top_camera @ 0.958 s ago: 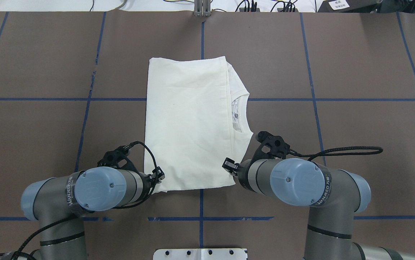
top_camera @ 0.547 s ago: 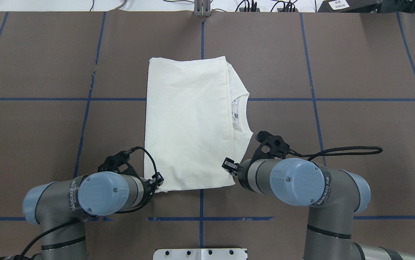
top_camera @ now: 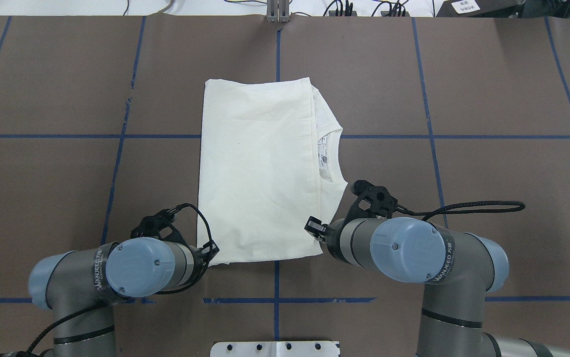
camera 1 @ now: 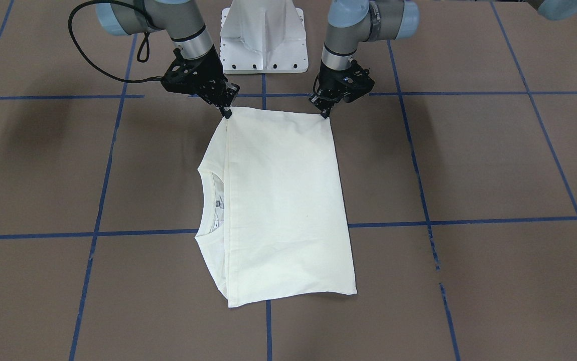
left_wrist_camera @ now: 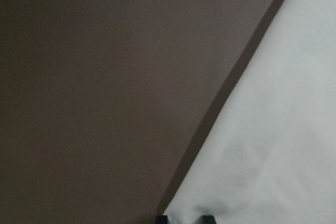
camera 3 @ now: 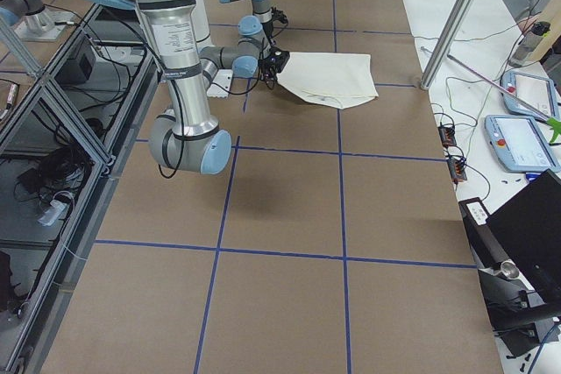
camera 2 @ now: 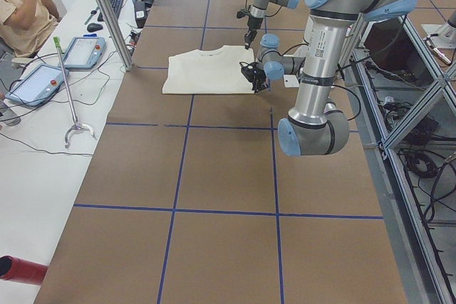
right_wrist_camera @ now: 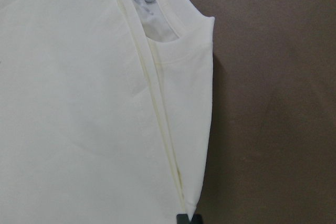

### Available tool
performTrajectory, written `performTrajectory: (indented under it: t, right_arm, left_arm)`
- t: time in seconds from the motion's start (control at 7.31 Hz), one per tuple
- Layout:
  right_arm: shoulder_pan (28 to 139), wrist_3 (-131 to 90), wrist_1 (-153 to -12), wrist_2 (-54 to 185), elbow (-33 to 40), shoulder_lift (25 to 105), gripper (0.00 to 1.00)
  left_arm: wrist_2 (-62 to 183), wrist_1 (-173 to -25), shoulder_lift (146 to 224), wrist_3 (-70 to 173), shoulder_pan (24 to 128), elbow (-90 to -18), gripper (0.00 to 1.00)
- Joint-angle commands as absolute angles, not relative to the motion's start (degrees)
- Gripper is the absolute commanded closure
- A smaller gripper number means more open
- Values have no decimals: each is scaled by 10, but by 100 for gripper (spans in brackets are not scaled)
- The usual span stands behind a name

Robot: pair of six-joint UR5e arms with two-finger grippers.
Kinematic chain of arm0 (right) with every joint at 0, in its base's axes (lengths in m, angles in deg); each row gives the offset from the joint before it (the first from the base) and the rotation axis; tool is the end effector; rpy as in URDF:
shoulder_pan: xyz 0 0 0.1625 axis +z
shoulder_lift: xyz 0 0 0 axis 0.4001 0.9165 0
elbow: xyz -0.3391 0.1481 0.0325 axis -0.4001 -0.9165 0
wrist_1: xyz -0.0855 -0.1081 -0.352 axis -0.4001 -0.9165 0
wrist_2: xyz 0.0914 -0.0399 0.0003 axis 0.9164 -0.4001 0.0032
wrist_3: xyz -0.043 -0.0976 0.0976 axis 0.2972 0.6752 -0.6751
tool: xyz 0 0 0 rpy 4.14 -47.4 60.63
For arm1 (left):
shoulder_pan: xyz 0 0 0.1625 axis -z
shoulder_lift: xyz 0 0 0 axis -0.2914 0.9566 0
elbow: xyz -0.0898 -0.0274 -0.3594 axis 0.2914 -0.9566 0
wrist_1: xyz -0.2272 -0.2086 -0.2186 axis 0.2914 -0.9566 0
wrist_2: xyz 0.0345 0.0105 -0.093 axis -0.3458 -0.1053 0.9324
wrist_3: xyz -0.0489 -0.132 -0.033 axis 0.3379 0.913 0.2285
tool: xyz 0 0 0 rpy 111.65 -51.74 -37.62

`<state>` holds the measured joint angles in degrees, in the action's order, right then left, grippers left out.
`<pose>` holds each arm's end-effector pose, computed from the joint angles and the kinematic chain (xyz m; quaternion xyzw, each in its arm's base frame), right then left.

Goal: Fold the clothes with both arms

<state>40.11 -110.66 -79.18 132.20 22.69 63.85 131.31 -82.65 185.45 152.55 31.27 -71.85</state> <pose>-0.5056 -0.2897 0.2535 0.0016 -0.4988 0.2483 0.8304 0.5267 -0.2668 0.3084 -0.0569 0.4092 -0.3032 0.8587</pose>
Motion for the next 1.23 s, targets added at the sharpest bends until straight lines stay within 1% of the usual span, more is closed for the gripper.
performTrajectory:
  t: [0.0, 0.41, 0.55, 0.82, 1.09]
  right_arm:
    - [401, -1107, -792, 1322, 228, 640, 100]
    - [402, -1107, -793, 1322, 238, 641, 100]
    - [402, -1107, -793, 1322, 256, 661, 100]
    - [384, -1135, -791, 1353, 338, 726, 100]
    - [373, -1156, -792, 1356, 411, 748, 100]
  left_arm:
    - [1313, -826, 1857, 1526, 313, -727, 100]
    - [1315, -826, 1857, 1528, 310, -746, 100]
    - [1317, -817, 1856, 1529, 310, -779, 100]
    - [1336, -729, 1857, 1530, 298, -901, 100]
    - [1341, -717, 1860, 1544, 292, -954, 100]
